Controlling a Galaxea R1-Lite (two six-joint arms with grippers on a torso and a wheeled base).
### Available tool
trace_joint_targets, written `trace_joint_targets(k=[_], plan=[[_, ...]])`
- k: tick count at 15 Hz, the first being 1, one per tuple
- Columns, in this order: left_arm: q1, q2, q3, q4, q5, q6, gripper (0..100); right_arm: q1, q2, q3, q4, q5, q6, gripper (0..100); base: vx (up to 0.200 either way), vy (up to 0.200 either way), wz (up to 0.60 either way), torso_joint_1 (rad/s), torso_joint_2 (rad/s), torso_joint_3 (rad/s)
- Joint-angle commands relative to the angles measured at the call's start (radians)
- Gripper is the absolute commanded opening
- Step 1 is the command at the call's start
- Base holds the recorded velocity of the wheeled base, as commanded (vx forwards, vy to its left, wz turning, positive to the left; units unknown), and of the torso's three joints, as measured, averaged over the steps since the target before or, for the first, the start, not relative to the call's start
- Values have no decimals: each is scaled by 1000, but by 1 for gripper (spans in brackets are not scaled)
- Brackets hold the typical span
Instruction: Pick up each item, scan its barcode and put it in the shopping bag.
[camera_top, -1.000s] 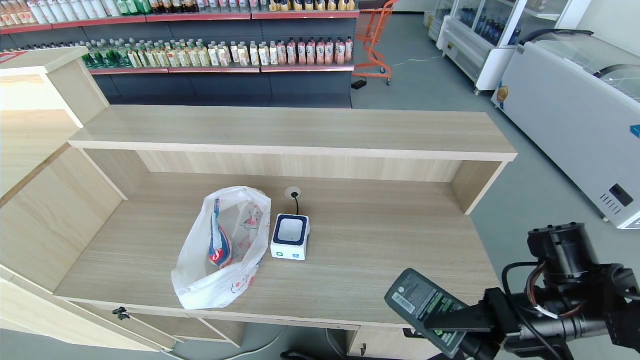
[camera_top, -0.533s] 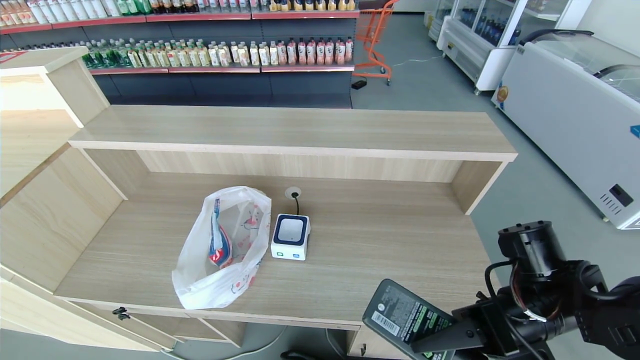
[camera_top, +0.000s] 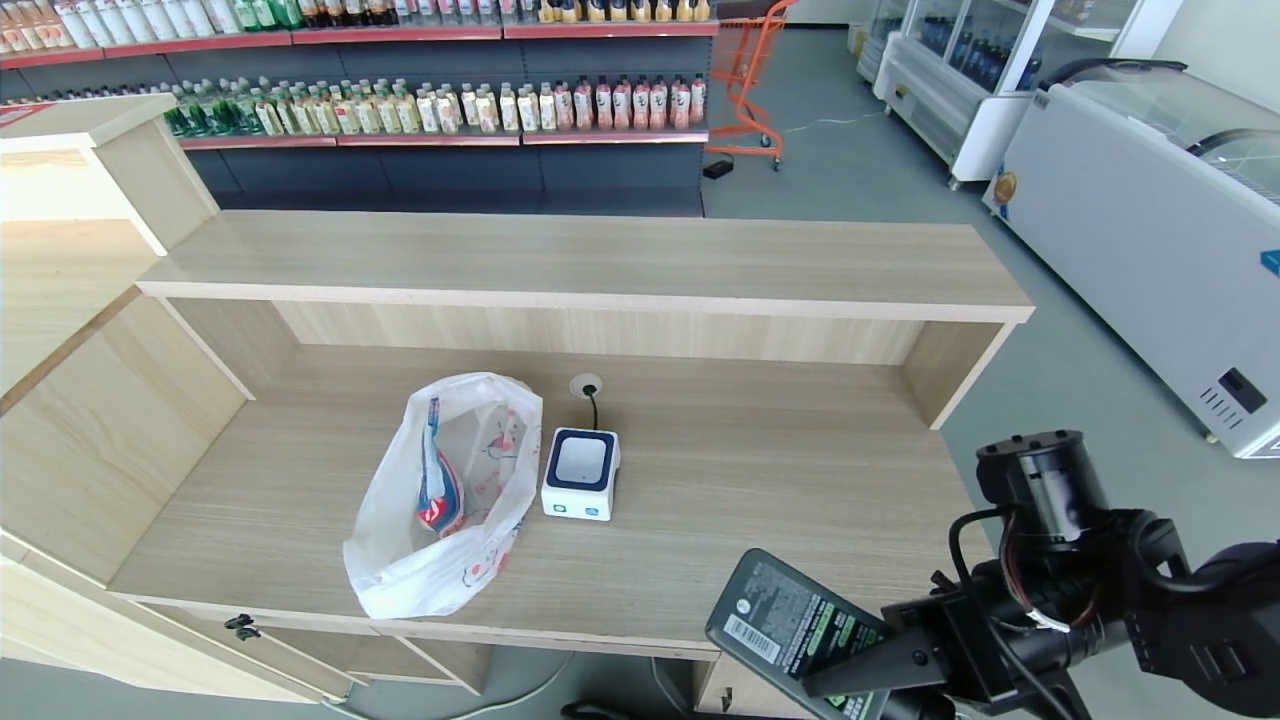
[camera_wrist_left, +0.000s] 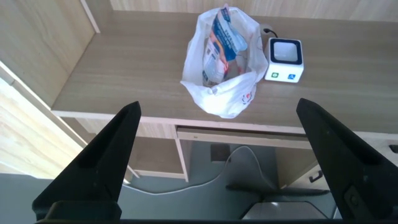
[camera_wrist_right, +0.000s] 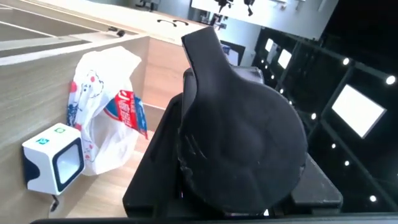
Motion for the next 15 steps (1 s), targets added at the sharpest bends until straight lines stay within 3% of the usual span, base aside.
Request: trace_joint_targets(k=[1, 6, 15], plan=[[0, 1, 0, 0, 0, 0, 100, 8, 18, -36, -1, -1, -16, 0, 0, 0, 0, 0, 0, 0], [0, 1, 0, 0, 0, 0, 100, 100, 105, -177, -1, -1, 5, 0, 0, 0, 0, 0, 0, 0], [0, 1, 0, 0, 0, 0, 100, 103, 122, -197, -1, -1, 5, 0, 0, 0, 0, 0, 0, 0]])
